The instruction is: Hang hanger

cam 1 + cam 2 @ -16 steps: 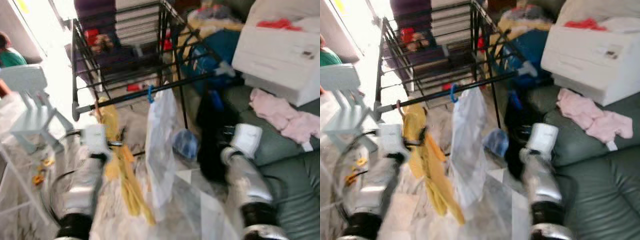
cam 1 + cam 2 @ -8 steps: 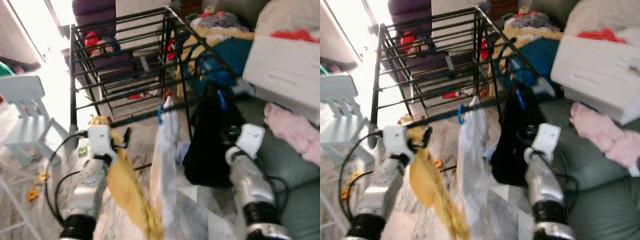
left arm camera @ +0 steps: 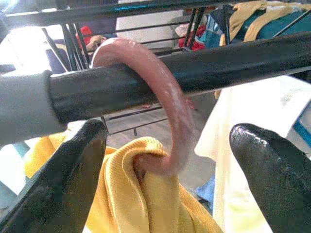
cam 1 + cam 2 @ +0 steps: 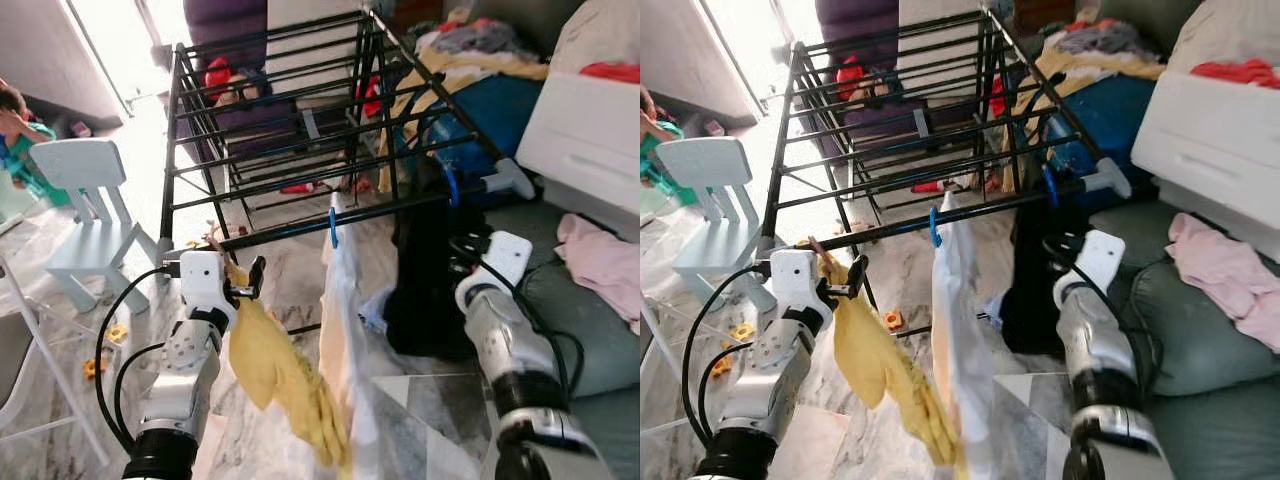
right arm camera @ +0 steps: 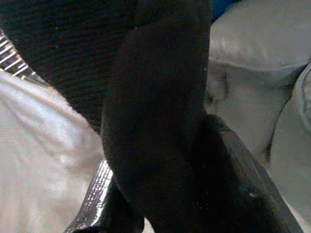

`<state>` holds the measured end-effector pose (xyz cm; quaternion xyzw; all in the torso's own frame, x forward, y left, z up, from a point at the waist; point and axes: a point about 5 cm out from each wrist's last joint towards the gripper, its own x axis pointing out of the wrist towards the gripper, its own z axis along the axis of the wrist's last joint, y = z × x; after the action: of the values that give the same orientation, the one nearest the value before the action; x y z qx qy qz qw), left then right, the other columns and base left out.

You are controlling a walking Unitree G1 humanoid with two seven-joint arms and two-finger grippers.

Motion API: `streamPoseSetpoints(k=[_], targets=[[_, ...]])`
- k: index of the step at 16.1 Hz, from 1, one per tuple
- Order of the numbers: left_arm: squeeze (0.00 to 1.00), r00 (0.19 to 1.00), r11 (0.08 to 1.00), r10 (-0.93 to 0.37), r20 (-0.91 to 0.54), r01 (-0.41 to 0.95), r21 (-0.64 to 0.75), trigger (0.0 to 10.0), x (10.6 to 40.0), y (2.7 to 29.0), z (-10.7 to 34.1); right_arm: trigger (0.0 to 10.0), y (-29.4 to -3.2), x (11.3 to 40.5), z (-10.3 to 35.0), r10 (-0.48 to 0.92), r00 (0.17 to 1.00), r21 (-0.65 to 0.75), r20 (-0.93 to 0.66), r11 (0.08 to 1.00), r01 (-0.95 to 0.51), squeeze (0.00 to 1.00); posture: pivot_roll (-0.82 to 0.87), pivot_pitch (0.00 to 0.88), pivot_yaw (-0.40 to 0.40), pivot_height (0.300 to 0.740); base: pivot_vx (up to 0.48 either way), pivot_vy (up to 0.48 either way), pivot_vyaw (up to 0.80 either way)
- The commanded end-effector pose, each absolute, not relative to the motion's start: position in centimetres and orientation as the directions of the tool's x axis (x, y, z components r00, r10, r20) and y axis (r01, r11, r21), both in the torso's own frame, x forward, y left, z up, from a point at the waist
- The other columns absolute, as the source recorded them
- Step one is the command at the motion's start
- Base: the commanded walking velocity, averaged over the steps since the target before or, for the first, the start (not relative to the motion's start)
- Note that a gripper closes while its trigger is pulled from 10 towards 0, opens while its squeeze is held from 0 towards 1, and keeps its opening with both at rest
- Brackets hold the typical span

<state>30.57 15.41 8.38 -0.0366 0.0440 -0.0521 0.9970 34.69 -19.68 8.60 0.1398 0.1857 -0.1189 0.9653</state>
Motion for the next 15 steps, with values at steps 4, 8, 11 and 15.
streamPoseSetpoints(k=[4,8,11,15], targets=[[0.00,0.990,0.994,-0.102,-0.098,0.096,-0.060,10.0,30.7,15.9,8.4,10.0,-19.0,35.7,8.2,-0.084,0.850,0.350,-0.520,0.887,0.302,0.00,-0.14,0.000,0.116,0.740,0.000,0.000,0.00],[0.00,0.989,0.993,-0.103,-0.104,0.097,-0.061,10.0,30.6,15.8,8.4,10.0,-19.9,35.8,8.0,-0.098,0.837,0.367,-0.539,0.866,0.338,0.00,-0.13,0.000,0.115,0.740,0.000,0.000,0.00],[0.00,0.988,0.993,-0.107,-0.113,0.101,-0.056,10.0,30.6,15.8,8.4,10.0,-21.4,35.9,8.2,-0.133,0.830,0.342,-0.542,0.867,0.363,0.00,-0.12,0.000,0.114,0.740,0.000,0.000,0.00],[0.00,0.986,0.993,-0.111,-0.121,0.105,-0.050,10.0,30.6,15.7,8.2,10.0,-22.6,35.7,8.1,-0.169,0.827,0.311,-0.537,0.871,0.380,0.00,-0.13,0.000,0.118,0.740,0.000,0.000,0.00]])
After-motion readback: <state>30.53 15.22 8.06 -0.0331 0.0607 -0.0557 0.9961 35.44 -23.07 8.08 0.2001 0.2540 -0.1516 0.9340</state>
